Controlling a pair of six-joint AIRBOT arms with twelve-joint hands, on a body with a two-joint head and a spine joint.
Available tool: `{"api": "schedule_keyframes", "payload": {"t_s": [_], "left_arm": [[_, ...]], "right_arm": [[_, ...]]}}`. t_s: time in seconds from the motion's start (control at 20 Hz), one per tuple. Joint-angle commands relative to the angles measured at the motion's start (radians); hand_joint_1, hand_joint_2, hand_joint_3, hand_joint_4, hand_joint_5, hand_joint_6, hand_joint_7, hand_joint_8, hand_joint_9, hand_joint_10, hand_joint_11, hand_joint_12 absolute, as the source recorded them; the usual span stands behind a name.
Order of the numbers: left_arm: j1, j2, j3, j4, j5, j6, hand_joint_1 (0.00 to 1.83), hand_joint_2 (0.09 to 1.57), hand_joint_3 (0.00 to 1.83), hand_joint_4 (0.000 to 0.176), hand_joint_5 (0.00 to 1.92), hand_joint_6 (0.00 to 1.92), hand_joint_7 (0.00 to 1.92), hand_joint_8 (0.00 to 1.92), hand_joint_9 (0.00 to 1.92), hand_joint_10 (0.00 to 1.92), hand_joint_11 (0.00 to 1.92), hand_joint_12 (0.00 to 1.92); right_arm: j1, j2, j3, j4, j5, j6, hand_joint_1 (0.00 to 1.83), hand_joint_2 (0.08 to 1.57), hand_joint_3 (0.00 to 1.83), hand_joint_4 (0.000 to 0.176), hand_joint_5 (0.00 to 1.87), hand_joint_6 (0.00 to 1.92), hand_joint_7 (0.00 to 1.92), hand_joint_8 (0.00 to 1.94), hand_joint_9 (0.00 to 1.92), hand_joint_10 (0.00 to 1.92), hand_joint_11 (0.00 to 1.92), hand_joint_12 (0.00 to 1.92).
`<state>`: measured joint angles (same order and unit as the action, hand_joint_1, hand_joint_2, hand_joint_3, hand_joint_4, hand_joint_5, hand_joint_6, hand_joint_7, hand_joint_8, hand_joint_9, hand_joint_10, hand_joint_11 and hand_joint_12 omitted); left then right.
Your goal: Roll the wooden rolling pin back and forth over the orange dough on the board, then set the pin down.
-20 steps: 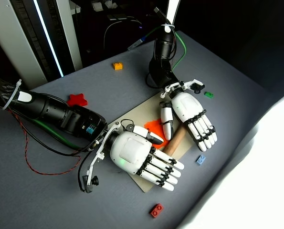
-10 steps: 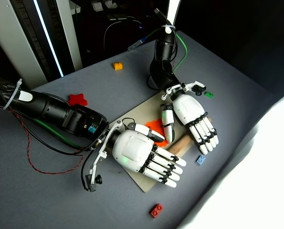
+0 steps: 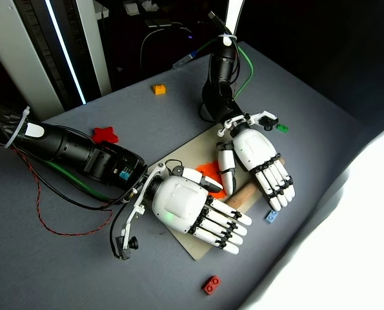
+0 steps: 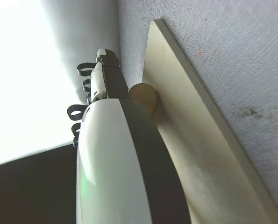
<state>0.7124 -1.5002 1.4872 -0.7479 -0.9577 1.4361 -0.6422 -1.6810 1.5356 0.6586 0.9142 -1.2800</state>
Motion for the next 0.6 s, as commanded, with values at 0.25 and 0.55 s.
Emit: {"api": "schedule_keyframes", "payload": {"t_s": [0.25,0.55], "left_arm": [[-0.008,0.014,-0.001,0.037,-0.079,-0.015,0.00,1.31,0.00,0.000,0.11,0.01,0.12,0.01,0.10,0.01,0.00,0.36],[-0.006,0.032,-0.007,0.037,-0.065,-0.070,0.00,1.33,0.00,0.000,0.21,0.01,0.21,0.01,0.17,0.01,0.00,0.43]], "right_arm": [[0.033,0.007,0.002,-0.046,0.107,0.000,0.00,1.39,0.00,0.000,0.17,0.05,0.18,0.03,0.12,0.03,0.04,0.02],[0.043,-0.010,0.003,-0.030,0.080,0.002,0.00,1.39,0.00,0.000,0.29,0.10,0.32,0.02,0.25,0.07,0.00,0.64]]}}
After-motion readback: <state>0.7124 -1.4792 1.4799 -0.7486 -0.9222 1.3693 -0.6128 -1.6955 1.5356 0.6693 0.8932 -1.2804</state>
